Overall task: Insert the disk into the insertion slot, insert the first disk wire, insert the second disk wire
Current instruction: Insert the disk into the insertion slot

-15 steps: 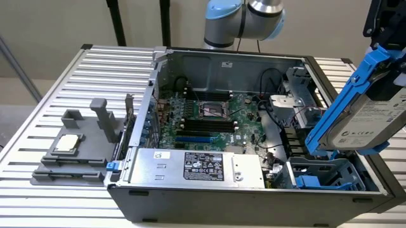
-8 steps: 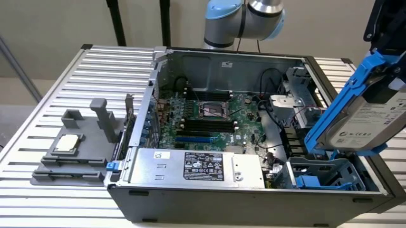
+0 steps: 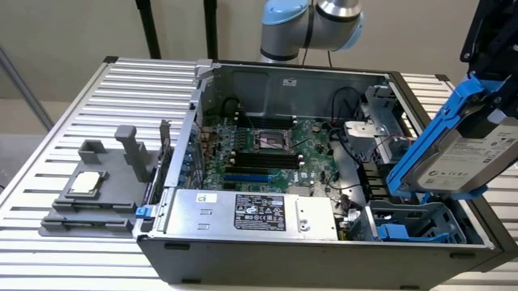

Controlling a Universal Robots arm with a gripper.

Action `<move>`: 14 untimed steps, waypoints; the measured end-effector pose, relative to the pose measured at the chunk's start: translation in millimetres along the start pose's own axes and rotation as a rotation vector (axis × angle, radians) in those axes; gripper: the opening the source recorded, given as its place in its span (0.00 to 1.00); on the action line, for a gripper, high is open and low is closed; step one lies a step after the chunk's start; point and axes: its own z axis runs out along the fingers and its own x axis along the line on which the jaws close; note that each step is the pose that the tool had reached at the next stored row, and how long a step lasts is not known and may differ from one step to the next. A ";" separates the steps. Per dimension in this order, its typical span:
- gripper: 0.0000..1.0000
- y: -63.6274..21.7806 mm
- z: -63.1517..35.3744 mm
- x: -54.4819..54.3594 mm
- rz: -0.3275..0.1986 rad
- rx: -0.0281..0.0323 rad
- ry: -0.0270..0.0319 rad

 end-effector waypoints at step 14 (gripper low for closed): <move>0.32 1.4 19.1 5.6 -0.001 0.0445 -0.0010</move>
